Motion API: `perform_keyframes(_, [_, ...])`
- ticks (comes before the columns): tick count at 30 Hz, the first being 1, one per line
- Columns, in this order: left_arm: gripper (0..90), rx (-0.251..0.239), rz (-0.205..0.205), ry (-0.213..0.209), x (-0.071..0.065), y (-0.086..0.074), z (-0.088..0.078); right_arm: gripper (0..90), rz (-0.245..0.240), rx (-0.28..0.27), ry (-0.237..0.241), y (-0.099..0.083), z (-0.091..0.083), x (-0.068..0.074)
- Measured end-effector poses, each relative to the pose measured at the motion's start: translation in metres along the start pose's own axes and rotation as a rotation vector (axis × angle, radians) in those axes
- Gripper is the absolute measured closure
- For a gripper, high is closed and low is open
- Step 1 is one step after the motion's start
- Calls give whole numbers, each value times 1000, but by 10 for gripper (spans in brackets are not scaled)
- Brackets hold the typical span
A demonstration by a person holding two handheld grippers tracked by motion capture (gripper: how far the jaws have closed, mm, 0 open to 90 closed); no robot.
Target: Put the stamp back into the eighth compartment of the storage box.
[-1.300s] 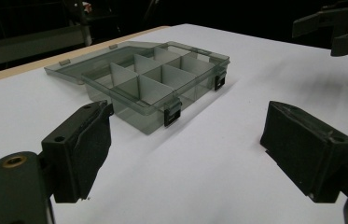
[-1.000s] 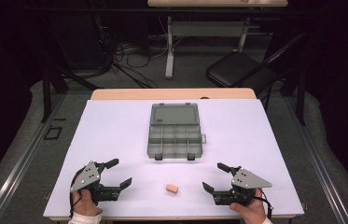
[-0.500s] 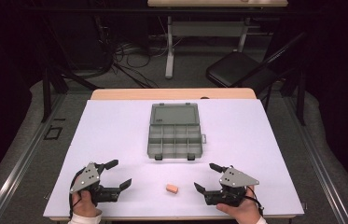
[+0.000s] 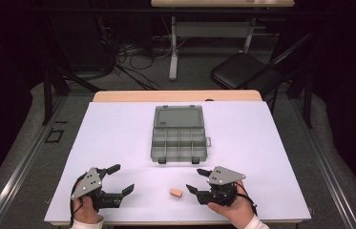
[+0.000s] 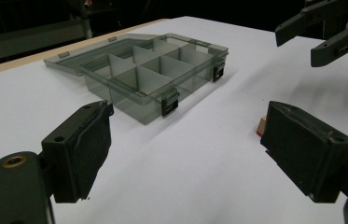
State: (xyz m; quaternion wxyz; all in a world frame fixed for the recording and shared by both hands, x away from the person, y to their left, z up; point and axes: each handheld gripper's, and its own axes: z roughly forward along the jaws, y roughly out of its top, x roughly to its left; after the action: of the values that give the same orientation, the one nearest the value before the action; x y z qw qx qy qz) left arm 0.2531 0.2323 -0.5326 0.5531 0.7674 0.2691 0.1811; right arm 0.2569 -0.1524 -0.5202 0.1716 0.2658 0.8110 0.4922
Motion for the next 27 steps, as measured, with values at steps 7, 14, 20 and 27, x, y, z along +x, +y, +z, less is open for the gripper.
perform_keyframes(7, [160,4,6,-5,0,0,0,401,-6,12,5,11,14,6])
perform_keyframes(14, [160,3,-4,-8,0,0,0,440,-19,30,60,16,24,10])
perform_keyframes(20, [160,-3,-8,-10,1,0,-1,430,-30,43,87,16,28,14])
perform_keyframes(27, [160,3,-10,-20,1,-1,0,430,-72,93,100,12,32,19])
